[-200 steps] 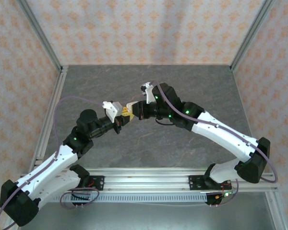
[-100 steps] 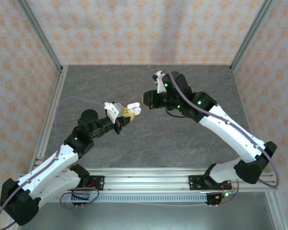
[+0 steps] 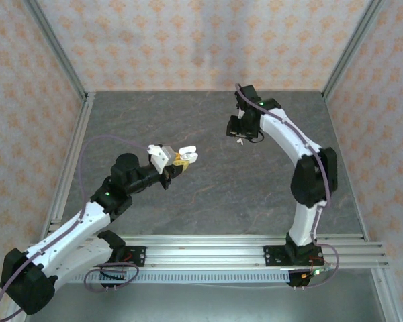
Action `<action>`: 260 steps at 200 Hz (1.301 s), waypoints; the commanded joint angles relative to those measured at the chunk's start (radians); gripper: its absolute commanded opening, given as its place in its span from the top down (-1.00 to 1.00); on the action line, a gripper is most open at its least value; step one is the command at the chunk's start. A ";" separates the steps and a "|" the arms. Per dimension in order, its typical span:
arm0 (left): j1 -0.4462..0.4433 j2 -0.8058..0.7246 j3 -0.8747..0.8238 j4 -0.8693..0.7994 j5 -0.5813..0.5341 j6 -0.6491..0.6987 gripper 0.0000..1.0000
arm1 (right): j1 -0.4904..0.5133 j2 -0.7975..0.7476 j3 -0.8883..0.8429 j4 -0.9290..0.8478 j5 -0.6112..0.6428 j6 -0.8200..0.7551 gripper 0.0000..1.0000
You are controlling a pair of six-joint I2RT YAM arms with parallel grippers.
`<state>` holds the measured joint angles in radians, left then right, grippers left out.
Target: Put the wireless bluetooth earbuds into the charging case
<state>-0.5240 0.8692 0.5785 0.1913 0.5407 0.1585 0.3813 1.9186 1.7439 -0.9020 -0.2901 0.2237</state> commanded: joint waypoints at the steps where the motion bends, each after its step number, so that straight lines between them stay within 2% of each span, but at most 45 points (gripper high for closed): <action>1: -0.004 0.013 -0.007 0.010 0.021 0.022 1.00 | -0.026 0.115 0.134 -0.122 0.032 -0.098 0.15; 49: -0.005 0.073 0.013 0.017 0.041 0.027 1.00 | -0.053 0.364 0.384 -0.258 0.102 -0.191 0.14; 122: -0.004 0.161 0.049 0.023 0.070 0.033 1.00 | -0.074 0.570 0.597 -0.322 0.113 -0.230 0.14; 211: -0.004 0.195 0.070 0.014 0.081 0.036 1.00 | -0.095 0.599 0.552 -0.306 0.096 -0.238 0.26; 260: -0.005 0.191 0.072 0.011 0.081 0.026 1.00 | -0.096 0.547 0.438 -0.265 0.063 -0.219 0.38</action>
<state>-0.5240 1.0672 0.6128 0.1898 0.5987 0.1818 0.2905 2.4969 2.2528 -1.1530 -0.2192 -0.0010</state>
